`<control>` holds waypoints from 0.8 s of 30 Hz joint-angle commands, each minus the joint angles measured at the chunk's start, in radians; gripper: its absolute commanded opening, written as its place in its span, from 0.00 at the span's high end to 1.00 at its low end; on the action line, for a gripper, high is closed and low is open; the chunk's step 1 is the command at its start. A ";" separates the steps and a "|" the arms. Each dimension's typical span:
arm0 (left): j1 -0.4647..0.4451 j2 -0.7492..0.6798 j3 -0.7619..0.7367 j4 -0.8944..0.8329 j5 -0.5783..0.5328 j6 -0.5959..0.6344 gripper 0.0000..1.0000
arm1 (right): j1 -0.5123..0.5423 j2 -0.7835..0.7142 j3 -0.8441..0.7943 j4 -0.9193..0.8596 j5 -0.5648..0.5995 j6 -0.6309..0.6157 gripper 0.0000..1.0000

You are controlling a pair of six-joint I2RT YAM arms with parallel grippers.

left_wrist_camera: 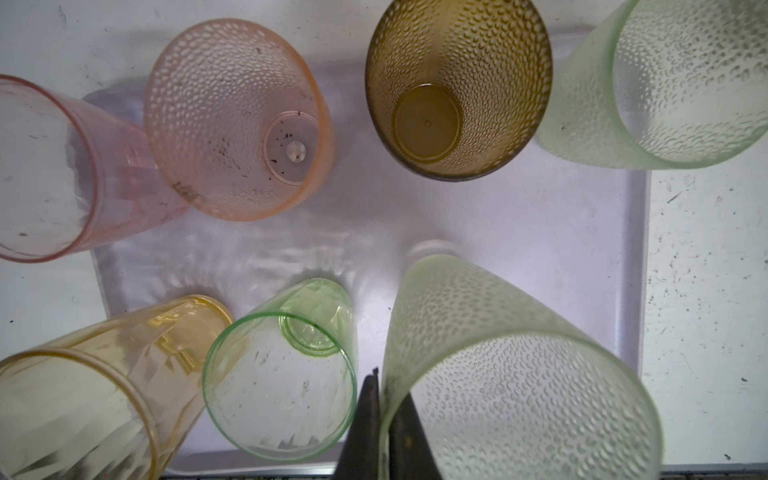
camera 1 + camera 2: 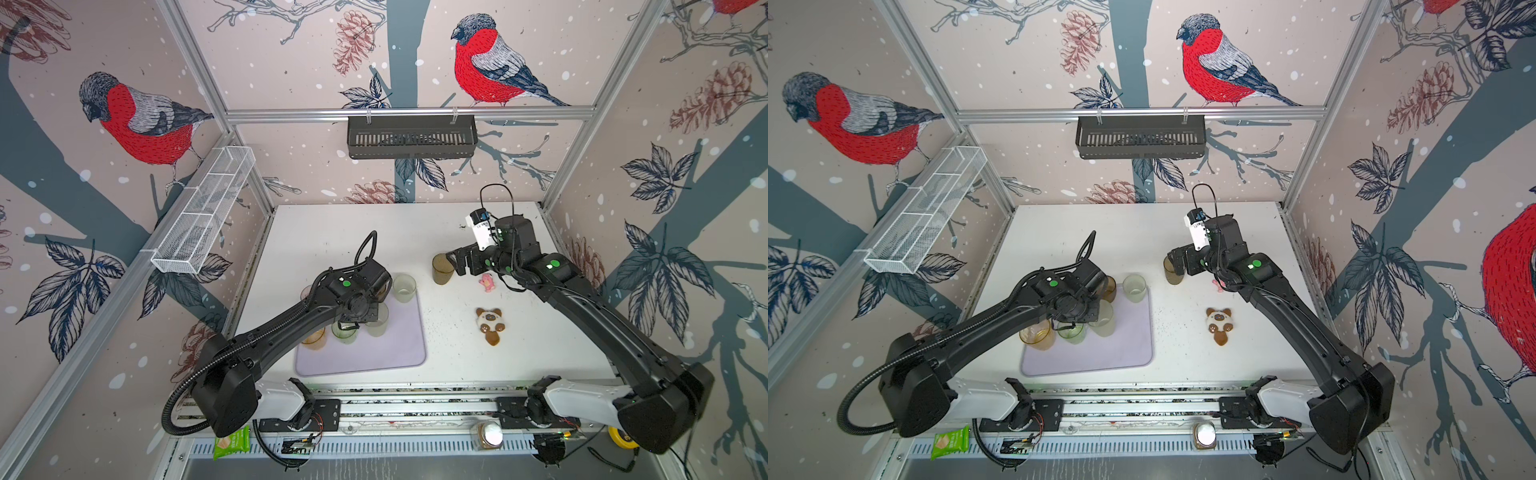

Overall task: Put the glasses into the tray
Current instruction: 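Lower the tall pale green glass onto the tray beside the small green glass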

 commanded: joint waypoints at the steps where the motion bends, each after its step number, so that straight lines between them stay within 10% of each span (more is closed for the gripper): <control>1: -0.004 0.003 -0.003 0.013 -0.024 -0.002 1.00 | 0.002 -0.001 0.006 0.005 0.008 0.003 0.00; 24: -0.009 0.002 -0.046 0.027 -0.018 -0.010 1.00 | 0.001 -0.001 0.004 0.011 0.007 0.001 0.00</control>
